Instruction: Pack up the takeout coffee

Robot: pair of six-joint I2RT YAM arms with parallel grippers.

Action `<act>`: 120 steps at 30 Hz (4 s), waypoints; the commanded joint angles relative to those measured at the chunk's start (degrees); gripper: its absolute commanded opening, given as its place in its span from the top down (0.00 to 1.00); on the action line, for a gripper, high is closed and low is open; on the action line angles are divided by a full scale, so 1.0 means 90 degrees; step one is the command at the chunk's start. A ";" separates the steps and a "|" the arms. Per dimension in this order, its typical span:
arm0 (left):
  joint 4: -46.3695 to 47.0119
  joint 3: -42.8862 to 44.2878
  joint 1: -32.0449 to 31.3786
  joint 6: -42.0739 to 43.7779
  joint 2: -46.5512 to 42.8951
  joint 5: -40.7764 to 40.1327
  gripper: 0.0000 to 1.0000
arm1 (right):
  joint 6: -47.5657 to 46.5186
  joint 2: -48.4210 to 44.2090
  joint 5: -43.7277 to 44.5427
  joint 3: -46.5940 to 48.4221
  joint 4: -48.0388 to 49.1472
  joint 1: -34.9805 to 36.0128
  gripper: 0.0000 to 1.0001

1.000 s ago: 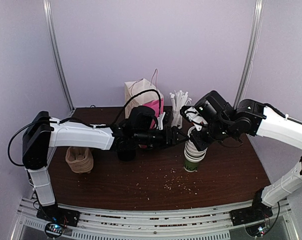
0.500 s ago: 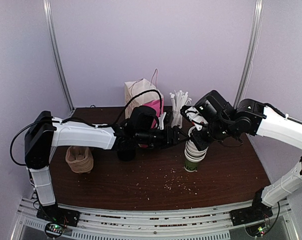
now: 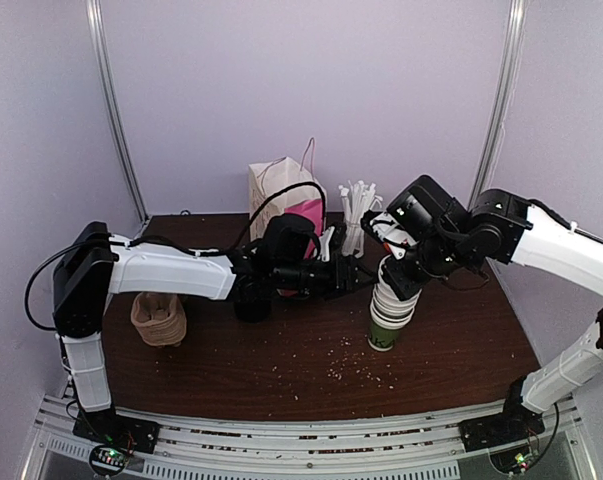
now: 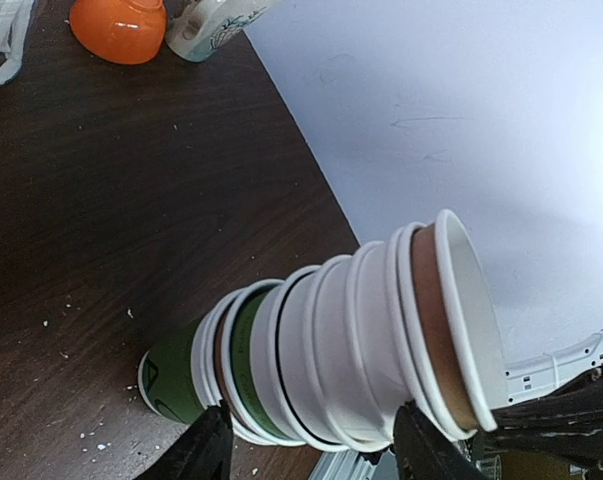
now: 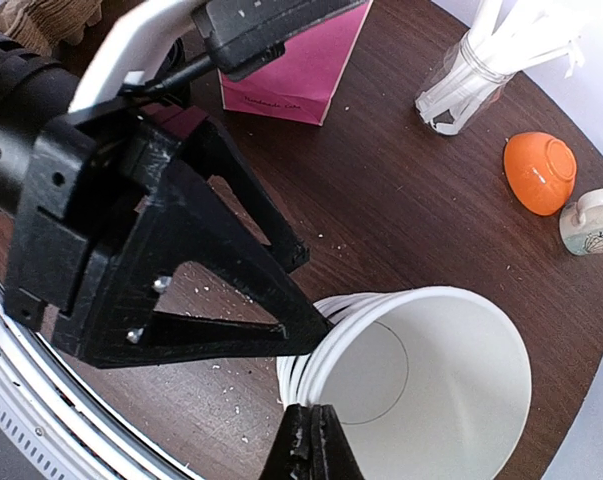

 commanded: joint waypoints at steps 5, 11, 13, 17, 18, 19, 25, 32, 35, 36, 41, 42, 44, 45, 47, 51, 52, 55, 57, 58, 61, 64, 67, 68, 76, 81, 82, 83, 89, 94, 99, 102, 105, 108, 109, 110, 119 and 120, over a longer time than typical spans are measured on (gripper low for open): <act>0.0045 0.0167 0.0043 0.0018 0.0198 0.0015 0.42 | 0.0017 0.0058 0.0196 0.0559 -0.0200 0.0011 1.00; -0.0003 0.0136 0.0043 0.0068 0.0201 -0.0017 0.42 | 0.0035 0.0027 0.0388 0.0664 -0.0203 0.0010 1.00; 0.0003 0.0105 0.0043 0.0080 0.0200 -0.0012 0.42 | 0.0040 0.0009 0.0481 0.0724 -0.0208 0.0017 1.00; 0.0051 0.0026 0.0043 0.0087 0.0201 0.0024 0.42 | 0.0029 0.0013 0.0581 0.0842 -0.0303 0.0014 1.00; 0.0054 0.0010 0.0043 0.0090 0.0196 0.0024 0.42 | 0.0029 0.0007 0.0623 0.0871 -0.0328 0.0007 1.00; 0.0063 -0.0010 0.0043 0.0091 0.0187 0.0036 0.42 | 0.0031 0.0000 0.0662 0.0901 -0.0357 0.0012 1.00; 0.0065 -0.0069 0.0033 0.0201 0.0070 0.0047 0.40 | 0.0038 -0.0046 0.0799 0.1226 -0.0688 0.0007 1.00; 0.0055 -0.0137 -0.0022 0.0334 -0.0083 0.0069 0.38 | 0.0105 -0.0142 0.0865 0.1437 -0.0983 0.0016 1.00; 0.0064 -0.0188 -0.0062 0.0377 -0.0162 0.0092 0.36 | 0.0134 -0.0171 0.0844 0.1525 -0.1072 0.0009 1.00; 0.0064 -0.0191 -0.0076 0.0399 -0.0182 0.0097 0.36 | 0.0144 -0.0167 0.0834 0.1546 -0.1097 0.0016 1.00; 0.0040 -0.0291 -0.0152 0.0491 -0.0327 0.0021 0.34 | 0.0176 -0.0204 0.0811 0.1643 -0.1208 0.0011 1.00; 0.0038 -0.0319 -0.0161 0.0502 -0.0351 0.0020 0.34 | 0.0184 -0.0206 0.0786 0.1665 -0.1227 0.0014 1.00; 0.0035 -0.0392 -0.0162 0.0500 -0.0401 0.0002 0.33 | 0.0202 -0.0192 0.0744 0.1755 -0.1284 0.0020 1.00; 0.0035 -0.0417 -0.0171 0.0502 -0.0439 -0.0020 0.33 | 0.0210 -0.0192 0.0736 0.1813 -0.1314 0.0023 1.00; 0.0012 -0.0462 -0.0172 0.0524 -0.0510 -0.0051 0.33 | 0.0224 -0.0177 0.0702 0.1936 -0.1365 0.0035 1.00; -0.0080 -0.0498 -0.0172 0.0596 -0.0620 -0.0123 0.31 | 0.0261 -0.0177 0.0550 0.2166 -0.1456 0.0043 1.00; -0.0103 -0.0516 -0.0173 0.0610 -0.0644 -0.0137 0.31 | 0.0271 -0.0183 0.0505 0.2193 -0.1475 0.0039 1.00; -0.0128 -0.0577 -0.0172 0.0636 -0.0718 -0.0180 0.30 | 0.0316 -0.0196 0.0399 0.2250 -0.1489 0.0047 1.00; -0.0136 -0.0631 -0.0172 0.0635 -0.0779 -0.0194 0.29 | 0.0332 -0.0211 0.0329 0.2302 -0.1467 0.0050 1.00; -0.0140 -0.0675 -0.0172 0.0648 -0.0839 -0.0216 0.28 | 0.0345 -0.0214 0.0276 0.2360 -0.1452 0.0050 1.00; -0.0183 -0.0840 -0.0172 0.0691 -0.1108 -0.0390 0.22 | 0.0385 -0.0162 0.0001 0.2731 -0.1395 0.0051 1.00; -0.0449 -0.0911 -0.0172 0.0877 -0.1448 -0.0659 0.15 | 0.0400 -0.0067 -0.0272 0.3231 -0.1311 0.0048 1.00; -0.0802 -0.1055 -0.0177 0.1120 -0.1943 -0.1166 0.02 | 0.0335 0.0018 -0.0553 0.3533 -0.1133 0.0067 1.00; -0.0907 -0.1148 -0.0175 0.1217 -0.2160 -0.1351 0.02 | 0.0298 0.0065 -0.0621 0.3617 -0.1062 0.0092 1.00; -0.1682 -0.2533 -0.0174 0.1809 -0.4676 -0.3345 0.02 | -0.0094 0.0903 -0.0467 0.3967 -0.0705 0.0971 1.00; -0.2225 -0.3193 -0.0172 0.1881 -0.6014 -0.4290 0.02 | -0.0263 0.1438 -0.0551 0.3863 -0.0195 0.1512 1.00; -0.2318 -0.3295 -0.0172 0.1874 -0.6205 -0.4436 0.02 | -0.0293 0.1552 -0.0572 0.3697 -0.0104 0.1648 1.00; -0.2433 -0.3394 -0.0172 0.1830 -0.6395 -0.4594 0.02 | -0.0331 0.1708 -0.0616 0.3627 -0.0046 0.1740 1.00; -0.3047 -0.3802 -0.0172 0.1469 -0.7061 -0.5207 0.02 | -0.0334 0.2502 -0.0426 0.3102 0.0292 0.2062 1.00; -0.3085 -0.4052 -0.0172 0.1386 -0.7174 -0.5311 0.02 | -0.0225 0.2841 -0.0303 0.2312 0.0853 0.2087 1.00; -0.3036 -0.4096 -0.0171 0.1422 -0.6899 -0.5317 0.02 | -0.0224 0.2917 -0.0186 0.1346 0.1669 0.2116 1.00; -0.2980 -0.4113 -0.0172 0.1437 -0.6713 -0.5322 0.02 | -0.0225 0.2909 -0.0059 0.0860 0.2100 0.2116 1.00; -0.2891 -0.4153 -0.0172 0.1447 -0.6564 -0.5298 0.02 | -0.0200 0.2912 -0.0006 0.0559 0.2451 0.2113 1.00; -0.2820 -0.4186 -0.0172 0.1460 -0.6436 -0.5282 0.02 | -0.0199 0.2941 0.0077 0.0297 0.2785 0.2116 1.00; -0.2796 -0.4195 -0.0172 0.1455 -0.6394 -0.5275 0.02 | -0.0175 0.2963 0.0089 0.0217 0.2856 0.2115 1.00; -0.2790 -0.4196 -0.0172 0.1448 -0.6352 -0.5267 0.02 | -0.0156 0.2988 0.0086 0.0174 0.2888 0.2115 1.00; -0.2758 -0.4230 -0.0172 0.1366 -0.6164 -0.5204 0.02 | -0.0013 0.3057 -0.0081 0.0005 0.2815 0.2116 0.72; -0.2756 -0.4234 -0.0169 0.1365 -0.6164 -0.5200 0.02 | 0.0006 0.3027 -0.0098 -0.0006 0.2801 0.2116 0.66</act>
